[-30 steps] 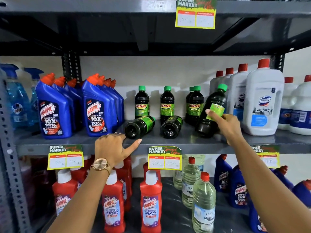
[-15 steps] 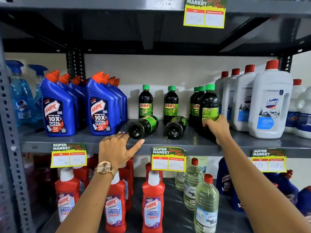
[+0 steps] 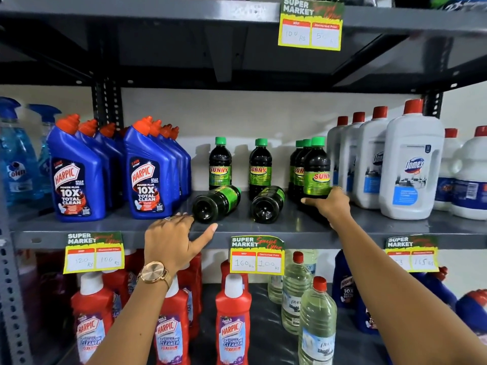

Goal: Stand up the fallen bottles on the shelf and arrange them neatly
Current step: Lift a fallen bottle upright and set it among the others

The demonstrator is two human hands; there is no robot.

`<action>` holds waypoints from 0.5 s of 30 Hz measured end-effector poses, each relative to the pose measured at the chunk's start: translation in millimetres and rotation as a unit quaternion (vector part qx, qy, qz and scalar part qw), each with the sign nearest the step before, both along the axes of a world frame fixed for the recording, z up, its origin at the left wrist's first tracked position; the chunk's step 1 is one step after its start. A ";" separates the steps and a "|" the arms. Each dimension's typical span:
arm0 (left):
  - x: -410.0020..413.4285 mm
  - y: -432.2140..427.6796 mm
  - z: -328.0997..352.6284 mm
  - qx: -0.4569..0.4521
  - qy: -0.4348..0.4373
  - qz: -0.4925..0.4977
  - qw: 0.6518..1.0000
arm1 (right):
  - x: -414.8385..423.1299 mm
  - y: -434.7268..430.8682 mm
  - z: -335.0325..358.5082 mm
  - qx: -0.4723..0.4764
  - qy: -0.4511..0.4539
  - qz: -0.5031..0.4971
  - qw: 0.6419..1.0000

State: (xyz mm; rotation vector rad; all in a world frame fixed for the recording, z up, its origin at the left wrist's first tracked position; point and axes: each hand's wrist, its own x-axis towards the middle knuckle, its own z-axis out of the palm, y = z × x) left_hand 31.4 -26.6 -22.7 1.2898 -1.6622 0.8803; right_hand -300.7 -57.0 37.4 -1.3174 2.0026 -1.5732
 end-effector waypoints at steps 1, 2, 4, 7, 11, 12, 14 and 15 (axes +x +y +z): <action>0.0 0.1 0.1 -0.001 -0.001 -0.001 1.000 | 0.6 -2.4 1.2 0.014 0.020 -0.008 1.000; 0.0 0.2 0.2 -0.002 -0.001 -0.001 1.000 | 2.0 -2.8 2.9 0.030 0.035 -0.016 0.999; 0.0 0.2 0.1 0.001 0.004 -0.002 1.000 | 3.9 -5.3 6.4 0.064 0.044 -0.027 0.997; -0.1 -0.9 -0.4 -0.001 0.007 -0.004 1.000 | 4.0 -7.4 7.1 0.079 0.055 -0.040 0.995; 0.0 -2.0 -0.6 0.001 0.008 -0.007 1.000 | 2.3 -10.7 5.1 0.075 0.064 -0.048 0.994; 0.3 -2.1 -0.8 0.003 0.009 -0.007 1.000 | 2.8 -10.3 4.4 0.076 0.064 -0.048 0.994; 0.8 -2.2 -1.2 0.005 0.013 -0.005 1.000 | 5.8 -7.3 3.6 0.073 0.068 -0.052 0.994; 0.9 -1.9 -1.1 0.006 0.015 -0.004 1.000 | 7.6 -5.6 3.2 0.060 0.071 -0.063 0.994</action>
